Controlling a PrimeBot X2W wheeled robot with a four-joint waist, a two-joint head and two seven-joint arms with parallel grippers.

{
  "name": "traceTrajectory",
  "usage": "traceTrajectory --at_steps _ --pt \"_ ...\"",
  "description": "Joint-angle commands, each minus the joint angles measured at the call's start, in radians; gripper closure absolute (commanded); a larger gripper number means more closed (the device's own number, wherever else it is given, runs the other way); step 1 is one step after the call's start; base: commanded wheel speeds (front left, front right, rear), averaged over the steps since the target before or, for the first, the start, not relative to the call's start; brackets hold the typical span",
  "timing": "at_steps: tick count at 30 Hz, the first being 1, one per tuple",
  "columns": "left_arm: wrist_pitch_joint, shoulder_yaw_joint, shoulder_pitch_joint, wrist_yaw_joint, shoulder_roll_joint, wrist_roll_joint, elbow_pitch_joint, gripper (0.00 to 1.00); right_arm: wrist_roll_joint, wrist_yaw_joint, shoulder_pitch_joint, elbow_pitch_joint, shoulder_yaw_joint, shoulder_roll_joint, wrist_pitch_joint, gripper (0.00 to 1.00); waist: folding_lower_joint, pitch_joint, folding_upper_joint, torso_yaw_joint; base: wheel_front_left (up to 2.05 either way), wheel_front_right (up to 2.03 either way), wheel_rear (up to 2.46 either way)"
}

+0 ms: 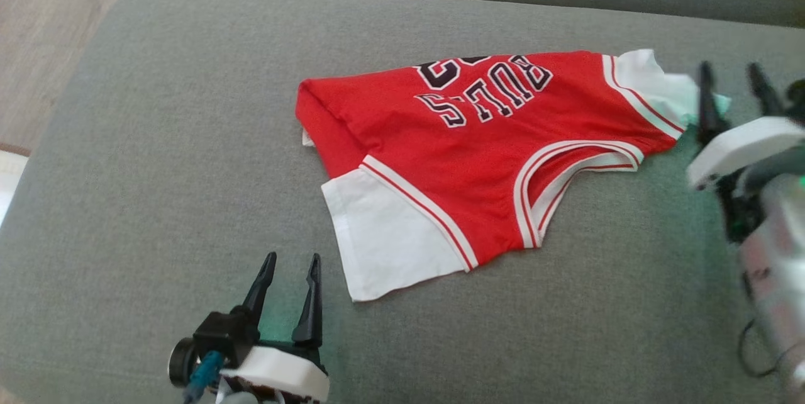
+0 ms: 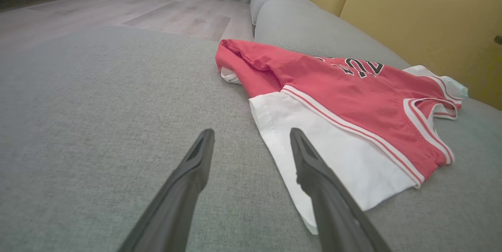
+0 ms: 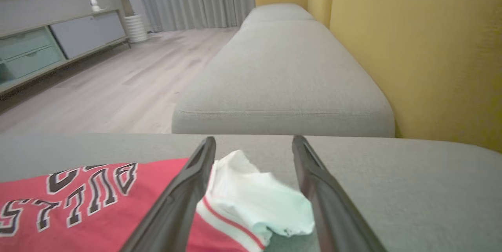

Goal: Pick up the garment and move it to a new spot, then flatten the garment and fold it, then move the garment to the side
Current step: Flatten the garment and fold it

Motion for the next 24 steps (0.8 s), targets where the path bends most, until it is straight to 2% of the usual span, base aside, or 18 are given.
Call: traceTrajectory --at_steps 1,5,9,15,19,20,21,22,24 --pt "-0.01 0.032 -0.034 0.004 0.001 0.003 -0.029 0.0 -0.012 -0.001 0.042 -0.049 0.02 0.027 -0.012 0.0 -0.0001 -0.003 0.0 -0.007 0.0 0.0 0.0" --pt "-0.01 0.029 -0.035 0.001 0.001 0.001 -0.027 0.0 -0.034 -0.001 0.156 -0.172 0.097 0.095 -0.012 0.0 -0.0001 -0.01 0.0 -0.011 0.0 0.0 0.0" --pt "-0.01 0.022 -0.031 -0.001 0.001 -0.003 -0.028 0.0 -0.017 -0.001 0.257 -0.234 0.228 0.136 -0.012 0.0 -0.0001 -0.015 0.0 -0.004 0.0 0.0 0.0" --pt "-0.01 0.018 -0.024 -0.002 0.001 -0.007 -0.026 0.0 0.018 -0.001 0.328 -0.234 0.373 0.142 -0.012 0.0 -0.0001 -0.012 0.0 0.015 0.0 0.0 0.0" --pt "-0.01 0.017 -0.024 0.001 0.001 -0.008 -0.025 0.0 0.019 -0.001 0.322 -0.182 0.417 0.139 -0.012 0.0 -0.0001 -0.009 0.0 0.025 0.0 0.0 0.0" --pt "-0.01 0.017 -0.024 0.001 0.001 -0.008 -0.025 0.0 0.015 -0.001 0.318 -0.163 0.421 0.138 -0.011 0.15 -0.0001 -0.008 0.0 0.028 0.0 0.0 0.0" --pt "-0.01 0.018 -0.024 0.002 0.001 -0.008 -0.026 0.0 0.01 -0.001 0.313 -0.146 0.424 0.137 -0.011 0.87 -0.0001 -0.008 0.0 0.03 0.0 0.0 0.0" --pt "-0.01 0.019 -0.024 0.002 0.001 -0.009 -0.026 0.0 0.008 -0.001 0.309 -0.128 0.42 0.136 -0.011 1.0 -0.0001 -0.008 0.0 0.031 0.0 0.0 0.0" --pt "-0.01 0.019 -0.024 0.003 0.001 -0.009 -0.027 0.0 0.004 -0.001 0.296 -0.099 0.404 0.127 -0.011 1.0 -0.0001 -0.007 0.0 0.031 0.0 0.0 0.0"
